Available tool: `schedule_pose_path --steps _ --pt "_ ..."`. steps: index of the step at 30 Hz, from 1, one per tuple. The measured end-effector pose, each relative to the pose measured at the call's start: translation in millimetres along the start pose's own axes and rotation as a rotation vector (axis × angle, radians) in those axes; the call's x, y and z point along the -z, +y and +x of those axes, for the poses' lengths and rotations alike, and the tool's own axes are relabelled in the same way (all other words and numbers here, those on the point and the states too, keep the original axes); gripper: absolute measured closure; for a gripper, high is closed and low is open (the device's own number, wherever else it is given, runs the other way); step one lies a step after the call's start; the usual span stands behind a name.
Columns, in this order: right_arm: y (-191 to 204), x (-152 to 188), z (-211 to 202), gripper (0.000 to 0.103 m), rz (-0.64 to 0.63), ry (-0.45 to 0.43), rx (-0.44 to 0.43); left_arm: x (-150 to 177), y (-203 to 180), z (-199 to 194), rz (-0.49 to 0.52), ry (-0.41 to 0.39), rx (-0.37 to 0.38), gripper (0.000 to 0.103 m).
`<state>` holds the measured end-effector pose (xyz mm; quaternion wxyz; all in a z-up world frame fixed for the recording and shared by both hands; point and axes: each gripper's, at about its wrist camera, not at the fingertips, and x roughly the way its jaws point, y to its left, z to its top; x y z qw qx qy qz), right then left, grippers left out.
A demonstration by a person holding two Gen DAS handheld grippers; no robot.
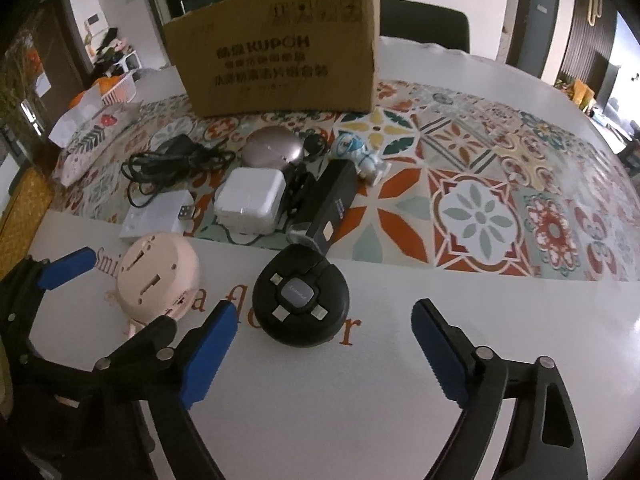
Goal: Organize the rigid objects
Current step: 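Grasp the pink round toy with the left gripper while the right gripper grasps the black round device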
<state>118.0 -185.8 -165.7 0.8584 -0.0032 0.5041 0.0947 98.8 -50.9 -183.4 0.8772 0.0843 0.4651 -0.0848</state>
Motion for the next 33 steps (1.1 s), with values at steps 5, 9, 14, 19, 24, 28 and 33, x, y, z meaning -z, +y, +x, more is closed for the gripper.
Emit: schedule_pose_path --steps 5,9,14,19,24,28,33 --pt "0.7 -1.7 8.3 0.023 -0.024 0.002 -0.003 -1.2 -1.5 11.4 0.006 0.002 -0.003 0.000" --pt "3.0 -3.6 15.4 0.029 -0.043 0.012 -0.020 -1.3 -2.3 19.7 0.018 0.007 -0.005 0.002" --pt "7.9 -4.1 23.3 0.038 -0.067 0.027 -0.035 0.3 -4.5 27.5 0.032 0.017 0.000 0.006" --pt "10.0 -3.5 24.3 0.044 -0.075 0.018 -0.037 0.1 -5.6 28.7 0.034 0.011 0.019 0.013" --pt "10.0 -4.2 24.0 0.046 -0.063 0.016 -0.043 -0.3 -6.1 27.7 0.041 0.006 0.049 0.029" --pt "9.0 -3.5 23.1 0.046 -0.050 0.022 -0.042 0.6 -5.3 26.7 0.044 0.005 0.053 0.029" --pt "11.8 0.0 20.1 0.046 -0.041 0.024 -0.035 3.8 -1.2 23.7 0.035 0.017 0.062 0.029"
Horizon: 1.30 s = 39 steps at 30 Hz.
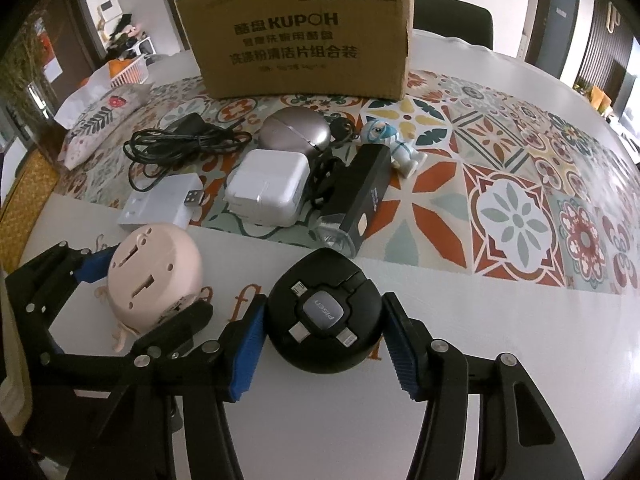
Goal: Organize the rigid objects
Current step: 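Grasp the pink round toy with the left gripper while the right gripper grasps the black round device, then carry the pink toy and black device over the cardboard box with both grippers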
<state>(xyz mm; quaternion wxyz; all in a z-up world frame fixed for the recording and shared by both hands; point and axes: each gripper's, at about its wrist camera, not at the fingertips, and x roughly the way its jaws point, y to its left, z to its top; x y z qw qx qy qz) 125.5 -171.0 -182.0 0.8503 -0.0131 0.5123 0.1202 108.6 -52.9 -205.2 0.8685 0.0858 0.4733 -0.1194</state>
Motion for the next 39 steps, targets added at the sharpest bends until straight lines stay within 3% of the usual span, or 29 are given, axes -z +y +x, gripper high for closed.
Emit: schedule_pose_path --steps 11,39 --pt "13.0 -1.6 -23.9 0.046 0.021 -0.043 0.019 0.6 17.8 -33.8 -0.045 -0.033 -0.021 0.029" --pt "56.7 -43.4 -124.2 0.046 0.107 -0.295 0.073 -49.7 72.4 -142.3 -0.093 -0.273 -0.091 0.029"
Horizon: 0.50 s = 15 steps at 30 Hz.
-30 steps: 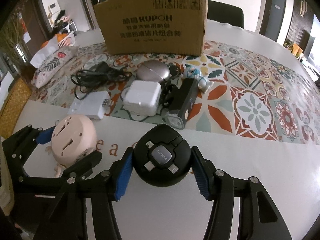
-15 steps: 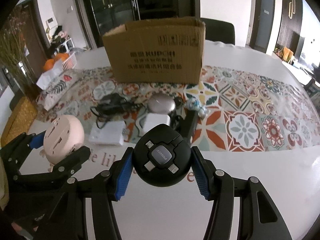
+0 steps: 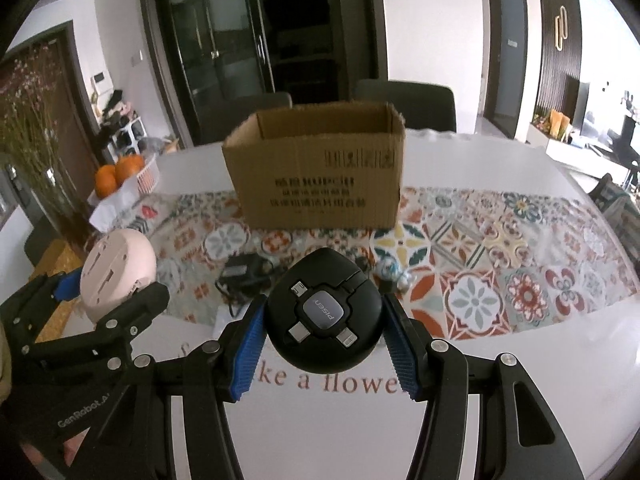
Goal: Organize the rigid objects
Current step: 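Carry the pink toy and black device over the cardboard box with both grippers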
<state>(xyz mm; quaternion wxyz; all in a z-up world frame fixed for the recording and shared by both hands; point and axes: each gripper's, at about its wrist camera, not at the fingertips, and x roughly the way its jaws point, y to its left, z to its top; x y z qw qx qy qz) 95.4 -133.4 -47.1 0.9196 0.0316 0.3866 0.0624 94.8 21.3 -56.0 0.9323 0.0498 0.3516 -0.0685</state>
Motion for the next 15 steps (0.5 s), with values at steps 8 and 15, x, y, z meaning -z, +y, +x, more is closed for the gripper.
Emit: schedule_pose_path --steps 8,15 --pt "6.0 -23.1 -15.0 0.046 -0.011 -0.069 0.022 -22.3 5.6 -6.7 -0.019 -0.040 0.023 0.029" --pt "5.5 -43.2 -12.5 0.046 -0.002 -0.091 0.020 -41.1 8.8 -1.7 -0.023 -0.057 0.016 0.029"
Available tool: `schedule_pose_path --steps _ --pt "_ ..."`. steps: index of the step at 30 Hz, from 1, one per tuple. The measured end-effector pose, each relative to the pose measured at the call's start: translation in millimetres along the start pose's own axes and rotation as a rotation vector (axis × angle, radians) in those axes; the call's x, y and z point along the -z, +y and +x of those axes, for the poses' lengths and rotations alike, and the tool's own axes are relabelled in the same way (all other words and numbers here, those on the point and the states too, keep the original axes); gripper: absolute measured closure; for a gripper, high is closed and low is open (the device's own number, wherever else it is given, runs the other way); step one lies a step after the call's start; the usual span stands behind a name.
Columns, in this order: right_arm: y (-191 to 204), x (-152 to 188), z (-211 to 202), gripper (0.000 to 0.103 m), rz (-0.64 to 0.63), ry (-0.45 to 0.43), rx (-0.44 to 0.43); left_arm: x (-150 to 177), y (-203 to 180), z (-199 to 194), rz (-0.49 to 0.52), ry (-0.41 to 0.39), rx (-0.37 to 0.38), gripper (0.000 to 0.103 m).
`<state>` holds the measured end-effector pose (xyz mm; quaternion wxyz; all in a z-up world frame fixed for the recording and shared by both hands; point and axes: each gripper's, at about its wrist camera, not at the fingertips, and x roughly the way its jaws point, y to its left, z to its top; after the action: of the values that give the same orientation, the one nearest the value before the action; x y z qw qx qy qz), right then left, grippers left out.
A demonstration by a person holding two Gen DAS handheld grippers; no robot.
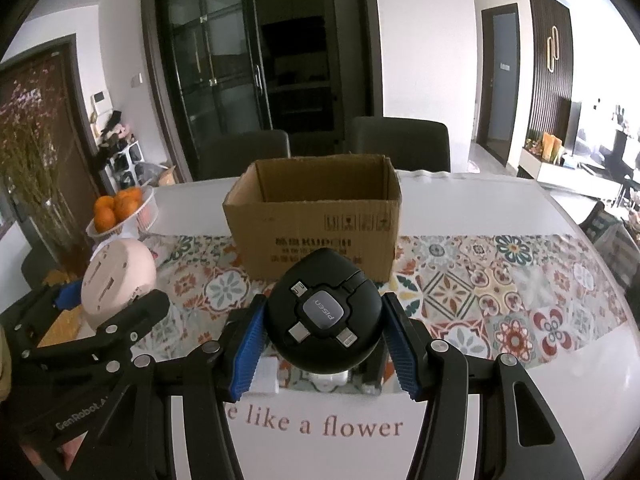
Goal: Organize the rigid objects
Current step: 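Carry the pink toy and black device over the cardboard box with both grippers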
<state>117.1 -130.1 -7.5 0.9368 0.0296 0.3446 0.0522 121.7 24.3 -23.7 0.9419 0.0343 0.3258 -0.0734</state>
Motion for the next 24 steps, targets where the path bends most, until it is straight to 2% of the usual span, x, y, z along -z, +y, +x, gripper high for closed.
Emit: schedule_pose_path --steps 13,24 --pt "-1.7 -57.8 15.9 0.046 -0.001 -0.074 0.009 -62.8 4.3 19.0 -0.002 -0.089 -0.038 0.029" --pt "-13.2 -100.1 44.1 0.046 0.015 -0.066 0.013 -105.6 3.0 49.3 0.013 -0.097 -0.037 0.029"
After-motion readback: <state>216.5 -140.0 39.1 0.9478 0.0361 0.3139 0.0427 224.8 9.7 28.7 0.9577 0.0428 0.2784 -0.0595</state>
